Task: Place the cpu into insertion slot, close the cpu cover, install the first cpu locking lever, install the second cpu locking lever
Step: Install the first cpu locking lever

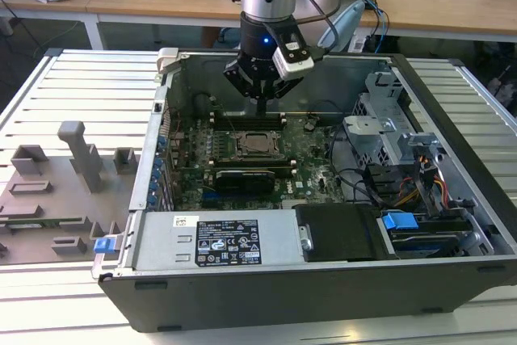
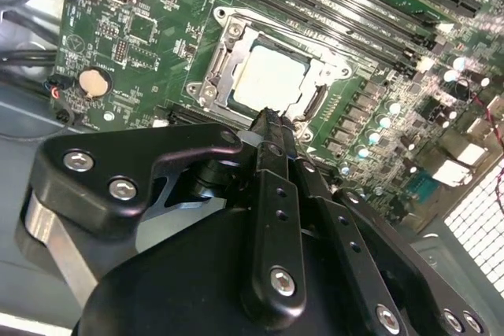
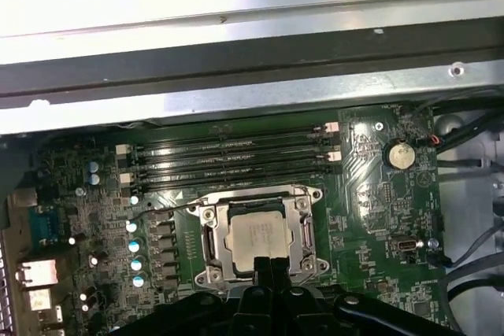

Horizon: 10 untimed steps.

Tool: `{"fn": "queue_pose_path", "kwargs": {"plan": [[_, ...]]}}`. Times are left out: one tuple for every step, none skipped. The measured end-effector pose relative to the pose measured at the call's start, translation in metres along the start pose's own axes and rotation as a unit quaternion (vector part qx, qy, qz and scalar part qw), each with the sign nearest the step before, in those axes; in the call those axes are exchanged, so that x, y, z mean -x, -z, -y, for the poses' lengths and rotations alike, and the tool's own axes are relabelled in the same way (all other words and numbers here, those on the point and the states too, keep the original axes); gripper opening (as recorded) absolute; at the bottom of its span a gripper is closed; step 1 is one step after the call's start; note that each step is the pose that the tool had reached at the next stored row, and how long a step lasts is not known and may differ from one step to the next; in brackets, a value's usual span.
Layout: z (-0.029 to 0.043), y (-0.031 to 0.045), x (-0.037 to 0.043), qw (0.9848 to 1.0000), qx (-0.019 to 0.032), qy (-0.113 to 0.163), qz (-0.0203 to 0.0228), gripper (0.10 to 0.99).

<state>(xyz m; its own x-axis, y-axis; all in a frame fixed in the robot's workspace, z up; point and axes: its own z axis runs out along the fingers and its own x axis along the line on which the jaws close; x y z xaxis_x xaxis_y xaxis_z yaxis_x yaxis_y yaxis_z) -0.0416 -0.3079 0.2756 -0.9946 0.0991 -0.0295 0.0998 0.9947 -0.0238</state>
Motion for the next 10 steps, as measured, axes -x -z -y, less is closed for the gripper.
{"fn": "queue_pose_path", "kwargs": {"plan": [[0.0000,0.0000,0.0000,1.0000,0.0002,0.006,0.0001,0.106],[0.0000,0.0000,0.0000,1.0000,0.0003,0.010,0.0002,0.106],[0.0000,0.0000,0.0000,0.9999,0.0005,0.016,0.0004,0.106],[0.0000,0.0000,0.0000,0.9998,0.0006,0.021,0.0005,0.106],[0.0000,0.0000,0.0000,0.9997,0.0008,0.025,0.0006,0.106],[0.0000,0.0000,0.0000,0.9993,0.0011,0.038,0.0009,0.106],[0.0000,0.0000,0.0000,0.9989,0.0014,0.046,0.0011,0.106],[0.0000,0.0000,0.0000,0.9985,0.0016,0.054,0.0013,0.106],[0.0000,0.0000,0.0000,0.9980,0.0019,0.064,0.0015,0.106],[0.0000,0.0000,0.0000,0.9976,0.0021,0.069,0.0017,0.106]]}}
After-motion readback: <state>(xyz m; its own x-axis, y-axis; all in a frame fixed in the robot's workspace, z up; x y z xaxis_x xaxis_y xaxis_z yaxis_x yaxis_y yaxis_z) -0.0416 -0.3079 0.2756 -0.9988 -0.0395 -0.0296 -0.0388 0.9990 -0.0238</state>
